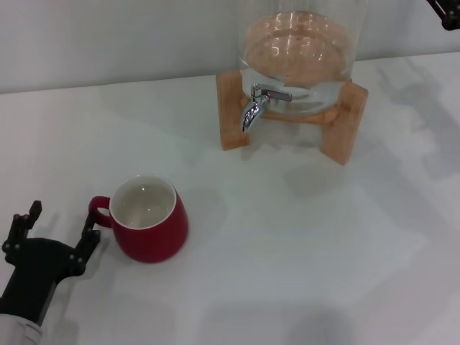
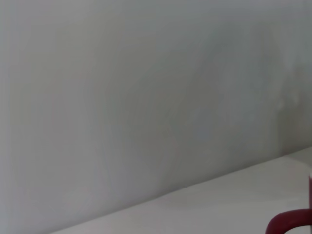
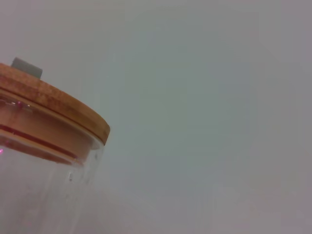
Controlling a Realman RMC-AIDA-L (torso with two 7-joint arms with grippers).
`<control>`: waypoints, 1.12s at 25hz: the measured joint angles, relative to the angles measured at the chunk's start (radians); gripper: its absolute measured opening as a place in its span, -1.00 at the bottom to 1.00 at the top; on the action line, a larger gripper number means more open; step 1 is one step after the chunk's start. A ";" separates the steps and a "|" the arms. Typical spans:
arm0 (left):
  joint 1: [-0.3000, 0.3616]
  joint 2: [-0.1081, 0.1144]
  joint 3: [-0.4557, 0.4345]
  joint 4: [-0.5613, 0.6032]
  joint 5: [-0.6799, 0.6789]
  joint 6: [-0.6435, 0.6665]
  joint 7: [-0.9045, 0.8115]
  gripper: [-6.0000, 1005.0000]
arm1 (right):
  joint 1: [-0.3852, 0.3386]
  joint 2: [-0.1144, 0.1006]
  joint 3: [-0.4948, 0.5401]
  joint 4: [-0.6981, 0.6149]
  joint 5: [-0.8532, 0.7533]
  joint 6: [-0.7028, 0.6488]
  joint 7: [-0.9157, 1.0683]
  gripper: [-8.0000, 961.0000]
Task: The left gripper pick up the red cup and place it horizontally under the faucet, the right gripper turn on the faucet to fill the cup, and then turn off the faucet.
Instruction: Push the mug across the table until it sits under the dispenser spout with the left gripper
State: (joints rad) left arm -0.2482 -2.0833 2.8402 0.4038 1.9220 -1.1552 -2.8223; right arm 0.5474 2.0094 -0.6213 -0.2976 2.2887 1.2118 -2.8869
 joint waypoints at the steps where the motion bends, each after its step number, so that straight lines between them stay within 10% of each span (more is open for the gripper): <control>1: -0.002 0.000 0.001 0.000 0.002 0.000 0.001 0.66 | 0.001 0.000 0.000 0.000 0.000 0.000 0.000 0.38; 28: -0.028 0.000 -0.005 0.004 0.011 0.031 -0.002 0.66 | -0.013 0.001 0.000 0.008 0.000 0.004 0.000 0.38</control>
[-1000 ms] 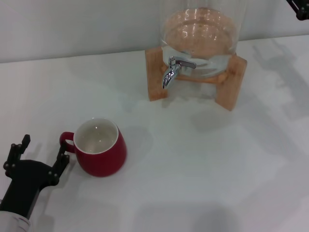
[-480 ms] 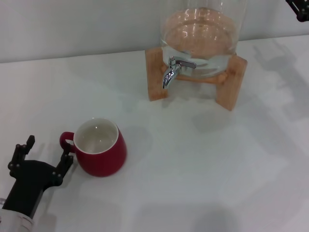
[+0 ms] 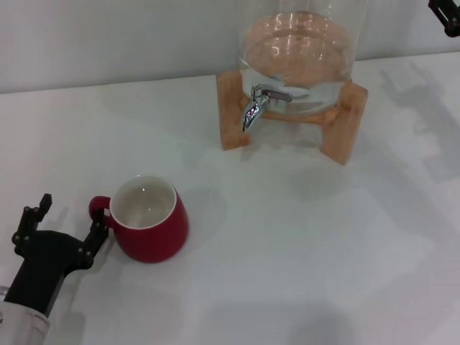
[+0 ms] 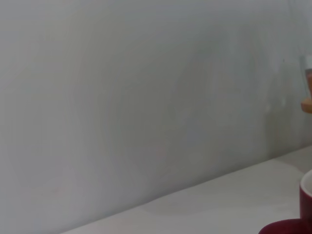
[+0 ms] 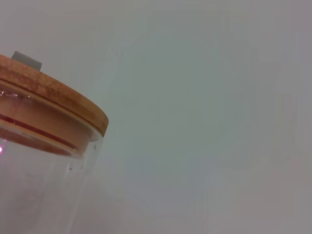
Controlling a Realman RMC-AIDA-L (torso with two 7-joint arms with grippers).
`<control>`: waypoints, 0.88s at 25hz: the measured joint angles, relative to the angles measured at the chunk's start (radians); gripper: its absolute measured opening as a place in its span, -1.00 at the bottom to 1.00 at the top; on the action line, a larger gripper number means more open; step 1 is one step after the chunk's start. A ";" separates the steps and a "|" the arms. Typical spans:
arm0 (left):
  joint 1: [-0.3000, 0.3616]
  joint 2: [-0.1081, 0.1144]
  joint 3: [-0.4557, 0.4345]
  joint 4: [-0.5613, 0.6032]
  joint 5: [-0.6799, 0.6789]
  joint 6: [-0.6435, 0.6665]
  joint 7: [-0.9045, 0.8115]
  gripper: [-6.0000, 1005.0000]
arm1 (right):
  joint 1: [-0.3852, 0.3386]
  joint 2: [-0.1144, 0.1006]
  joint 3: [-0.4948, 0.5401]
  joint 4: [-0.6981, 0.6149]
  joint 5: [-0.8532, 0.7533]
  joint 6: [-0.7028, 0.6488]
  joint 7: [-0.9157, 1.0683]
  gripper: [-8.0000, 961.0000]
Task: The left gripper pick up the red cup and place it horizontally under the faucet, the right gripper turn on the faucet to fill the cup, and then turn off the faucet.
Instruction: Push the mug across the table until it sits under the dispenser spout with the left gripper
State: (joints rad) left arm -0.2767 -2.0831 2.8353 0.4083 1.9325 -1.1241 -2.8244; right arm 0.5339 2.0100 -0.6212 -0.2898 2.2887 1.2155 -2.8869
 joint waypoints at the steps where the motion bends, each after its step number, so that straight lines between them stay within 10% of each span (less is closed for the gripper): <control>1: -0.004 0.000 0.000 -0.001 0.000 0.005 0.000 0.66 | -0.001 0.000 0.000 0.001 0.000 0.002 0.000 0.38; 17: -0.033 -0.003 -0.002 -0.023 -0.002 0.024 0.002 0.56 | -0.012 0.001 -0.002 0.017 0.000 0.018 0.000 0.38; 22: -0.033 -0.003 -0.003 -0.023 -0.003 0.022 0.003 0.21 | -0.016 0.001 -0.002 0.018 0.000 0.018 0.000 0.38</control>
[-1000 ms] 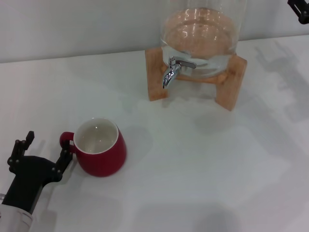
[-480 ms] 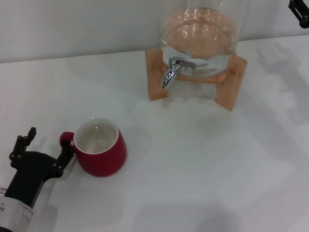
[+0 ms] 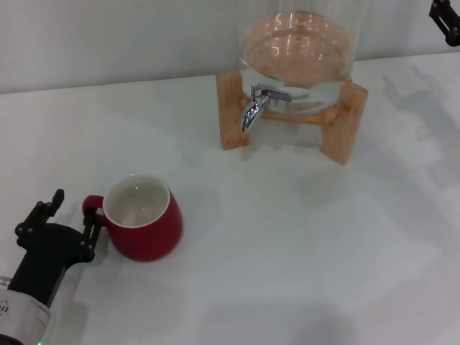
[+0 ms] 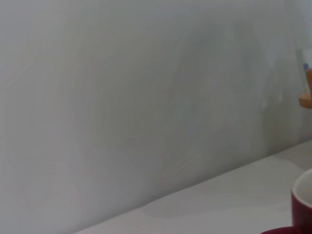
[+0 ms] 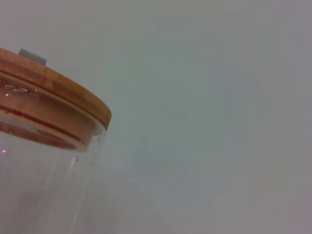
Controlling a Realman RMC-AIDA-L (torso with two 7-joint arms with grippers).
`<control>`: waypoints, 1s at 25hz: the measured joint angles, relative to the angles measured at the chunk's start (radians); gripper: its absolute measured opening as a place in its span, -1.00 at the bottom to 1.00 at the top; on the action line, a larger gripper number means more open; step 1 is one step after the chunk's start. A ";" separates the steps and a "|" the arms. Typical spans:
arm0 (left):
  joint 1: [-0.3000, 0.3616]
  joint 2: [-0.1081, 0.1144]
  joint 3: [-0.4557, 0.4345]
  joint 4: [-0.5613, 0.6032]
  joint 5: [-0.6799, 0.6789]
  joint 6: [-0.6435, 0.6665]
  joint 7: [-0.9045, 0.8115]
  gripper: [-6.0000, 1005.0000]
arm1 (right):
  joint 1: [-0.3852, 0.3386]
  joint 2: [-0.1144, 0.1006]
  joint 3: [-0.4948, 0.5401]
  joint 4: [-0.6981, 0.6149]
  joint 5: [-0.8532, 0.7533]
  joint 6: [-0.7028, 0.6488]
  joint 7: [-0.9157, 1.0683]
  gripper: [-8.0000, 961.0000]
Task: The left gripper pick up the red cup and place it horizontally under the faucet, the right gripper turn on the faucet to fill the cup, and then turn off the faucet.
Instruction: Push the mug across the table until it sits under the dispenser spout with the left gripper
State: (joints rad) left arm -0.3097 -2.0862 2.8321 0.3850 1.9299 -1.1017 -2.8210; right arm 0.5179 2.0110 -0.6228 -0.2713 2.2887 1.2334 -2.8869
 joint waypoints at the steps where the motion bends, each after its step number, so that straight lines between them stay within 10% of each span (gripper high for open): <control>1: 0.000 0.000 0.000 0.000 0.000 -0.002 0.000 0.14 | -0.001 0.000 0.000 0.000 0.000 0.000 0.000 0.38; 17: 0.003 -0.003 -0.008 0.000 -0.015 -0.006 0.000 -0.76 | -0.001 0.000 0.000 0.000 0.000 0.000 0.000 0.38; 25: -0.007 -0.003 -0.027 0.009 -0.011 -0.011 0.013 -0.77 | -0.002 0.000 0.000 0.000 0.000 0.000 0.000 0.38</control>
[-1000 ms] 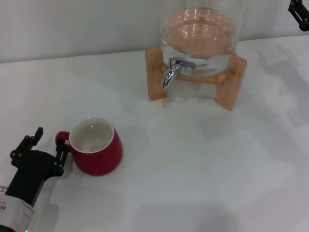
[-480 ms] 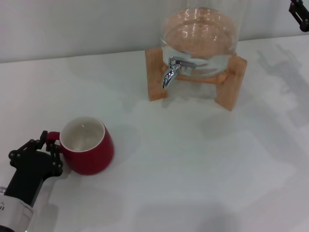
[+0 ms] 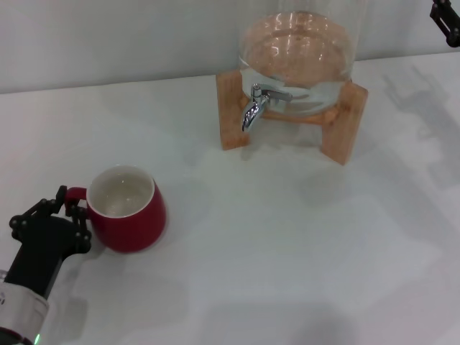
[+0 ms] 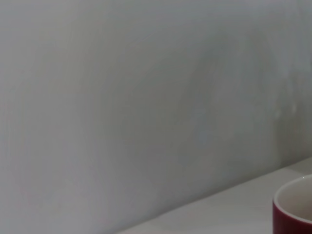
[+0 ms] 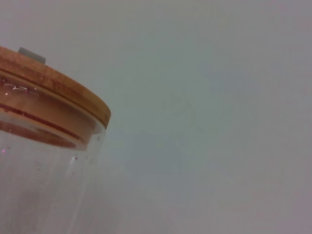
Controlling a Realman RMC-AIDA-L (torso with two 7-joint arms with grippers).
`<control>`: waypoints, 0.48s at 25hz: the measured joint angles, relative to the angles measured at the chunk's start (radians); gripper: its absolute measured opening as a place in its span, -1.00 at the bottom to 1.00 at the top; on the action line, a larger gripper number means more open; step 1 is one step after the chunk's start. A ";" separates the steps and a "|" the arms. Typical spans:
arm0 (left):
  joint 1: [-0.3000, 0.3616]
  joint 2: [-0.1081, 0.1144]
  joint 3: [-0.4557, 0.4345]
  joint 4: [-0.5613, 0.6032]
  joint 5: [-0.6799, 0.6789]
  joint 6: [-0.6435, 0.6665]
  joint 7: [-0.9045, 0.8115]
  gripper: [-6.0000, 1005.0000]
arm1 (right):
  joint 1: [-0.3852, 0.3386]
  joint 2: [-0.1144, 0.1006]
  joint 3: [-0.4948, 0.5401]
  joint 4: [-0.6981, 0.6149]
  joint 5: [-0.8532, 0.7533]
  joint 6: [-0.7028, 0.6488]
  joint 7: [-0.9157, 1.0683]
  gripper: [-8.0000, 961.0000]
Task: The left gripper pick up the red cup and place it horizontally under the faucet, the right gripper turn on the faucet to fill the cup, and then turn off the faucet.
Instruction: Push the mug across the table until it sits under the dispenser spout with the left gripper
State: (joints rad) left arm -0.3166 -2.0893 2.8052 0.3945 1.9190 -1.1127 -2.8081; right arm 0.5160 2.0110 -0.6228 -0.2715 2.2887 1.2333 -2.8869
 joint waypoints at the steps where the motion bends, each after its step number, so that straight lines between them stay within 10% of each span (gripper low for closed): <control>1: -0.004 0.000 0.000 0.002 0.001 -0.001 0.008 -0.77 | 0.000 0.000 0.000 0.000 0.000 0.000 0.000 0.38; 12: -0.061 0.005 0.004 0.051 0.005 0.007 0.018 -0.77 | -0.007 0.000 -0.011 0.002 0.000 0.026 0.000 0.38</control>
State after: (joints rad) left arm -0.3780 -2.0842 2.8091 0.4454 1.9239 -1.1057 -2.7905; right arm 0.5093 2.0110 -0.6341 -0.2697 2.2887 1.2591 -2.8869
